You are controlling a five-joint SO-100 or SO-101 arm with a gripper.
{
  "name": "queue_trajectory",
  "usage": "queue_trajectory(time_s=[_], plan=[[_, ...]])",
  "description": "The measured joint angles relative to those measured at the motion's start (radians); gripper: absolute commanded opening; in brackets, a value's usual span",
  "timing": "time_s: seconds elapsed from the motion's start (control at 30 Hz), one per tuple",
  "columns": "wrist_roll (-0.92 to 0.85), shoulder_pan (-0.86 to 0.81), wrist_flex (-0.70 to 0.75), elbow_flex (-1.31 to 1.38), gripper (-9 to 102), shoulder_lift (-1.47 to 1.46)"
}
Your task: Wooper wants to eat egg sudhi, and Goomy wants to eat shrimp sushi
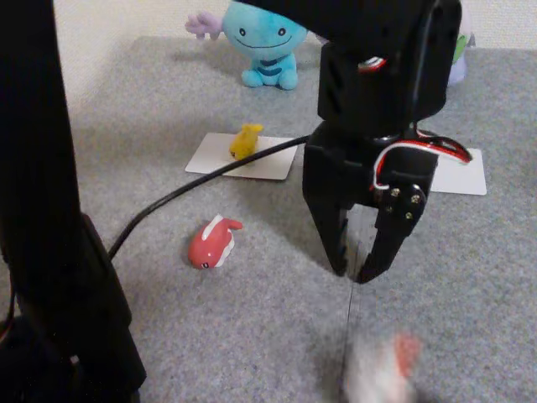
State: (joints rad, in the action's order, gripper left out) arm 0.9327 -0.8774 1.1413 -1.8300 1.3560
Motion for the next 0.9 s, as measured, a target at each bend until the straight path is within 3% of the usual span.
queue_trajectory(time_s=[0.27,0.53,0.9], plan=[[0.060,0.028,0.005,-0.002,5,0.014],[0.084,0.049,0.008,-0.002,30,0.032],[0.069,0.055,0.017,-0.002,31,0.095]])
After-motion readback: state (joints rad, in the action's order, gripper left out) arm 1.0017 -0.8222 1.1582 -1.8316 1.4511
